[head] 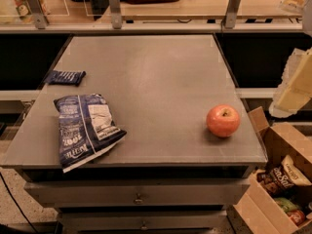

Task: Move apple near blue chip bag

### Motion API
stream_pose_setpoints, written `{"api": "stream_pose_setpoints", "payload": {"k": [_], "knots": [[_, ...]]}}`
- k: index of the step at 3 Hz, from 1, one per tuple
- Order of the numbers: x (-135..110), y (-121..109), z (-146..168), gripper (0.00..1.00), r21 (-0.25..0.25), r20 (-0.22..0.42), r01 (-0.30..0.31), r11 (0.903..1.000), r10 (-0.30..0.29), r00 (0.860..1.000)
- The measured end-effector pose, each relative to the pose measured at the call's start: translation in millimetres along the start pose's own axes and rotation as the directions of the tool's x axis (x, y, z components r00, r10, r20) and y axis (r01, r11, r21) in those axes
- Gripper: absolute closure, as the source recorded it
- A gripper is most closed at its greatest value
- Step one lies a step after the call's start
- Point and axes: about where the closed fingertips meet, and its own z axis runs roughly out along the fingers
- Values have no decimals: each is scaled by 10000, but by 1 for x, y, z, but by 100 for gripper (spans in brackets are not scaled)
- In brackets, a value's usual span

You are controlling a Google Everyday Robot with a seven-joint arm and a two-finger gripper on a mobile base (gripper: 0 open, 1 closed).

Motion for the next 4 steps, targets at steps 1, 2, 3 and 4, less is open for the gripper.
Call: {"api": "stream_pose_setpoints", "payload": {"k": [1,2,3,4], "knots": [[-4,0,1,0,4,26,66,10000,-66,10000],[-12,1,19,0,-229,-156,280,9993,-283,9995],[-15,9,47,0,-628,-472,599,9962,-629,9969],[-14,19,77,0,-1039,-862,918,9903,-1009,9912]]}}
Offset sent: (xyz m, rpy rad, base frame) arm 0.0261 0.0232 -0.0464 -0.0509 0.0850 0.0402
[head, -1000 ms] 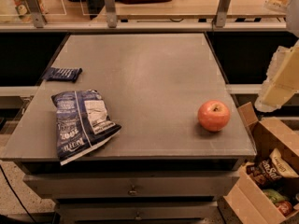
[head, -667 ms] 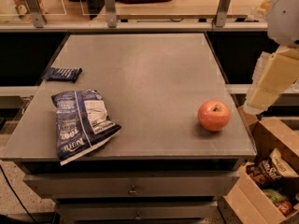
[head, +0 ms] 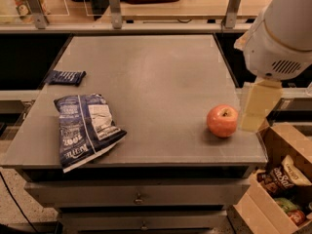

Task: Move apple near blue chip bag

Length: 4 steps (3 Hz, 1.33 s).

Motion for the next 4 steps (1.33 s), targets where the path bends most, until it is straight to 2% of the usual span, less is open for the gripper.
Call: {"api": "stream_pose_setpoints", "payload": {"k": [1,2,4], "knots": [[2,8,35,0,-462,-496,170,9988,-193,9986],[7,9,65,0,-852,-809,91,9963,-160,9966],[12,4,111,0,-1479,-1196,51,9890,-230,9926]]}}
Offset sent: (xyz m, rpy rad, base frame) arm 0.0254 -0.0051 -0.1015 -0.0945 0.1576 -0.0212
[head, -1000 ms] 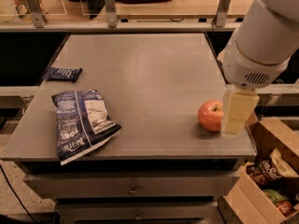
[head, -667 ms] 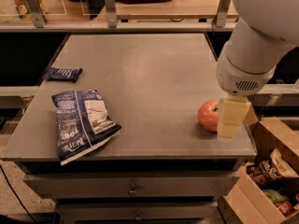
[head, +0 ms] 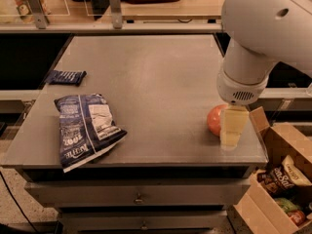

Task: Move apple near blue chip bag

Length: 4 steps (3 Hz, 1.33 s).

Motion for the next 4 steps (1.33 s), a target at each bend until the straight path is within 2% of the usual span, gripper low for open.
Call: {"api": "stream_pose_setpoints", "payload": {"k": [1,2,3,4], "knots": [[4,-4,15,0,-207,-136,-105,9997,103,9999],[10,-6,23,18,-330,-138,-224,9992,219,9997],[11,-5,22,41,-361,96,-247,9990,251,9996],[2,-5,9,64,-246,527,-8,9997,21,9986]]}}
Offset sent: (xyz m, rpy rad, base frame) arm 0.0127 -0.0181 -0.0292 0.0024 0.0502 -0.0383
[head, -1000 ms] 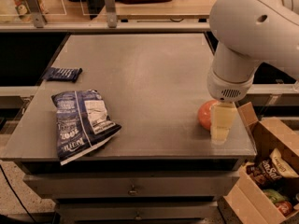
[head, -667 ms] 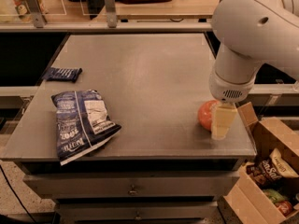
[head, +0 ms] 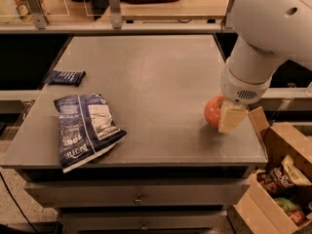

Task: Move apple near blue chip bag

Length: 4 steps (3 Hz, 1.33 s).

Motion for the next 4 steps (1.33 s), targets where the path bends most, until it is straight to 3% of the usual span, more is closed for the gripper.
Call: {"api": "stream_pose_setpoints", "payload": {"k": [1,2,3,4], "knots": [[-35,6,-30,87,263,705,1023,9944,-1040,9921],[-89,22,-66,100,639,1480,2716,9603,-2783,9490],[-136,38,-77,100,708,2072,3881,9189,-3942,8954],[-174,51,-71,100,541,2377,4625,8850,-4612,8548]]}}
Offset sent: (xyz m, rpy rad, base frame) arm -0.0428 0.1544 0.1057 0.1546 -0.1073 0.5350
